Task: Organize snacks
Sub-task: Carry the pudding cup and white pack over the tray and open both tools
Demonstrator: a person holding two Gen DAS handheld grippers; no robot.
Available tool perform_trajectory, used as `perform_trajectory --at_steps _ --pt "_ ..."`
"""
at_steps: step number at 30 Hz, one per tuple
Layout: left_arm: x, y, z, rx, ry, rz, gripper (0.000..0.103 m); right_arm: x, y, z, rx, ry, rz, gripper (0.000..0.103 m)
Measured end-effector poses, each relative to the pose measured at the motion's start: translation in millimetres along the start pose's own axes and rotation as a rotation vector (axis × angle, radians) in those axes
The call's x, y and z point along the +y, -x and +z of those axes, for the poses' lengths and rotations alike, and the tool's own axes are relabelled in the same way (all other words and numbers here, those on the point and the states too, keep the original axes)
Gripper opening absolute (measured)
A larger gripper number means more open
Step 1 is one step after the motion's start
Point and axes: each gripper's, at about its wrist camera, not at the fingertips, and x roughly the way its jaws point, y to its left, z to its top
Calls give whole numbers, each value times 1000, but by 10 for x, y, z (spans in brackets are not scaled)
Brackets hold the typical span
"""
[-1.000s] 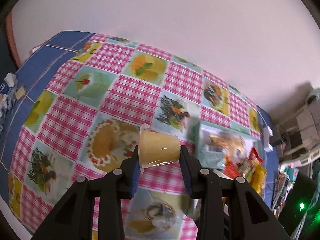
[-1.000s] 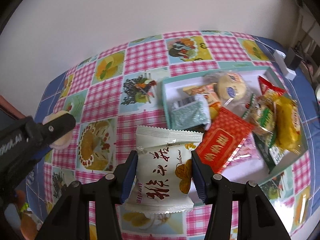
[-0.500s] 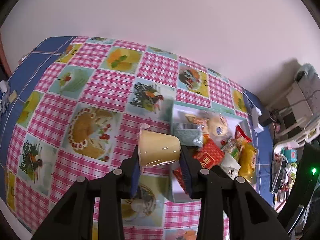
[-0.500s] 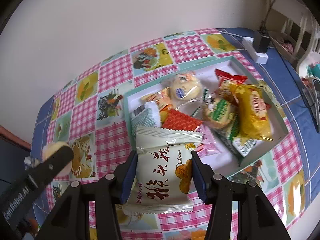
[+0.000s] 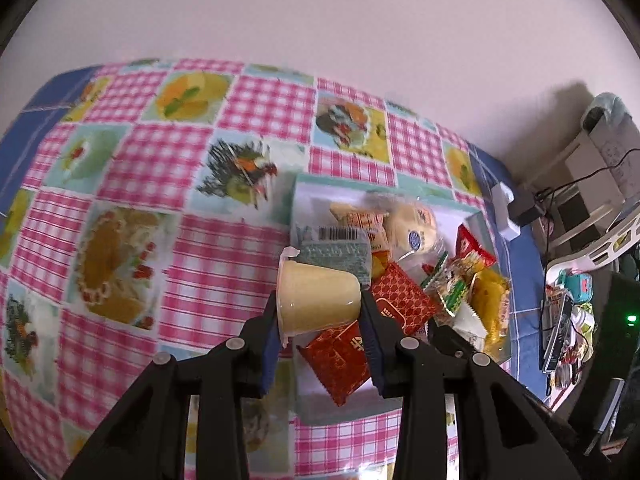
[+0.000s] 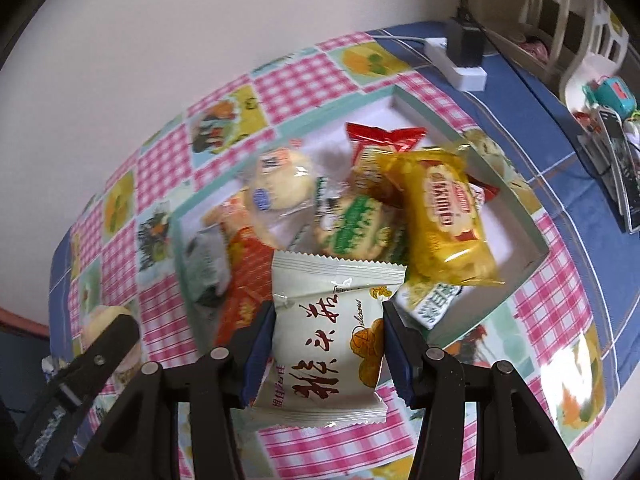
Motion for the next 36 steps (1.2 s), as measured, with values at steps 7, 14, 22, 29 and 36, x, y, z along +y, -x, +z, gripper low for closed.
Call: perform_trajectory --at_steps 7,14,22,29,36 --pt "-112 -330 -5 44 -22 -23 38 -56 -95 36 28 -11 -3 55" --pt "-137 -583 -41 97 -11 -39 38 -163 -213 67 61 -46 -11 55" --pt "-183 -708 -92 132 -10 -58 38 -271 -265 78 78 -87 -13 55" --pt "-143 -736 -94 147 12 -50 38 -240 -277 92 82 -92 -23 56" --pt "-133 -637 -61 145 19 -50 48 -231 -282 93 95 -83 -23 57"
